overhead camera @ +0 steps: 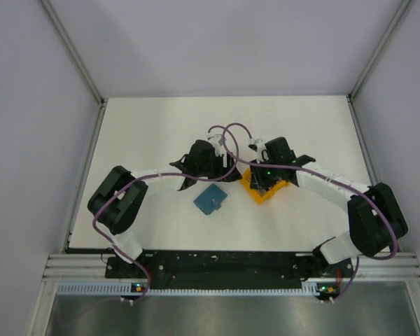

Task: Put the credit cards into the card holder
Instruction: Pick up the credit card from the storage box, then open the card holder at the center of the board.

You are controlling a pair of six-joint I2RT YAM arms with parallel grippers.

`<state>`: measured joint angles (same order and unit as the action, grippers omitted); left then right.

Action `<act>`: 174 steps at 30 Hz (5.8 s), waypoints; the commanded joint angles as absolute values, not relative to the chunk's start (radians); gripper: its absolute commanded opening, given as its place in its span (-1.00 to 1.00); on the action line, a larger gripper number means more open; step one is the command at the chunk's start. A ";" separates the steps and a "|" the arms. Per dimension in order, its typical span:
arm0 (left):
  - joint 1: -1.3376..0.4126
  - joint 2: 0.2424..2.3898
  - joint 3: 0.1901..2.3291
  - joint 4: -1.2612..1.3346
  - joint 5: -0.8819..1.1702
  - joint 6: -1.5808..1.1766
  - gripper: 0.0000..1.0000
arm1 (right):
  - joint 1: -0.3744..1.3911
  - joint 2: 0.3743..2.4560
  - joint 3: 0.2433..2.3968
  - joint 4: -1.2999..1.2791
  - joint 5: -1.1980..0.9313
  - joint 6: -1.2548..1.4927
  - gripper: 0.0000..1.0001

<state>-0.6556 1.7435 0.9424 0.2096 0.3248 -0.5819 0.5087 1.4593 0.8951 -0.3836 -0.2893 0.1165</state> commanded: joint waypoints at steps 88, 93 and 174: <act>-0.588 1.333 0.744 0.005 -0.251 -0.638 0.97 | 0.824 1.336 1.141 -0.554 0.531 0.718 -1.00; -0.485 1.223 0.646 -0.077 -0.204 -0.614 0.97 | 0.833 1.302 0.994 -0.309 0.273 0.735 -1.00; -0.514 1.161 0.683 -0.167 -0.055 -0.472 0.57 | 0.908 1.472 0.862 0.109 0.022 0.839 -1.00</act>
<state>-0.5171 1.2324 0.6678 -0.1490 0.0238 -0.4694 0.9173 1.4300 0.7792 0.0315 0.0879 0.8795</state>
